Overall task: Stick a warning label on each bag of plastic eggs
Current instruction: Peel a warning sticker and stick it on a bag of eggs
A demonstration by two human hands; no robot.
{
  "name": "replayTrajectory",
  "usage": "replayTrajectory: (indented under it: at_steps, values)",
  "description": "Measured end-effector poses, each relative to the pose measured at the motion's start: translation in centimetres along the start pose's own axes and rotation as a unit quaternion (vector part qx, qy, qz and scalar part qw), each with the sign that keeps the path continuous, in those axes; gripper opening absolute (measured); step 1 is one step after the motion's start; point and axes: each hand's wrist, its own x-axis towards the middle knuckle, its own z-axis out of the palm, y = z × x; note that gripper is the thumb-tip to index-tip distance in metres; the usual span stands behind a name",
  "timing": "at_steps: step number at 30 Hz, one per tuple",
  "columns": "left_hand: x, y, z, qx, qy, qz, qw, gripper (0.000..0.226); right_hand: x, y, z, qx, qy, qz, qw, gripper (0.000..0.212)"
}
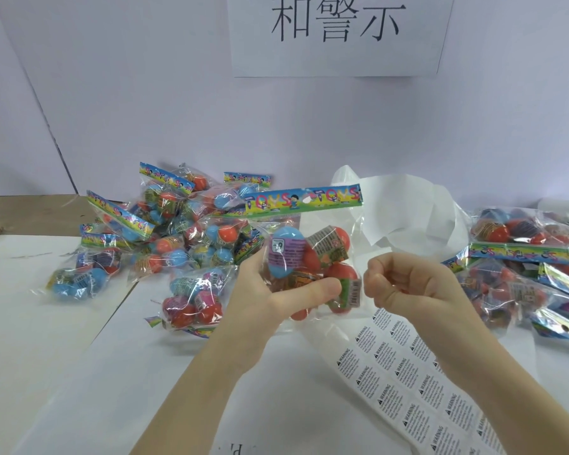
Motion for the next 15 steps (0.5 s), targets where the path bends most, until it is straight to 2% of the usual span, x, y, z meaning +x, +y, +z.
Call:
replayTrajectory:
  at_steps: [2,6,9,13,15]
  values:
    - [-0.03,0.1,0.01,0.007,-0.01,0.003,1.0,0.02,0.04,0.17,-0.07,-0.009,-0.003,0.009,1.0,0.026]
    - [-0.22,0.02,0.1,0.002,-0.027,-0.004,1.0,0.022,0.04,0.35,-0.15,-0.001,0.016,0.013,1.0,0.03]
    - [-0.21,-0.16,0.22,-0.028,-0.023,-0.008,0.999,0.023,-0.05,0.22,-0.24,0.062,0.025,0.035,0.997,0.011]
    - [-0.3,-0.17,0.12,-0.075,-0.036,-0.014,0.996,0.024,-0.02,0.62,-0.43,0.153,-0.055,0.134,0.978,0.03]
    - [-0.33,-0.25,0.17,-0.078,-0.04,-0.015,0.996,0.031,-0.05,0.63,-0.34,0.183,-0.071,0.157,0.968,0.024]
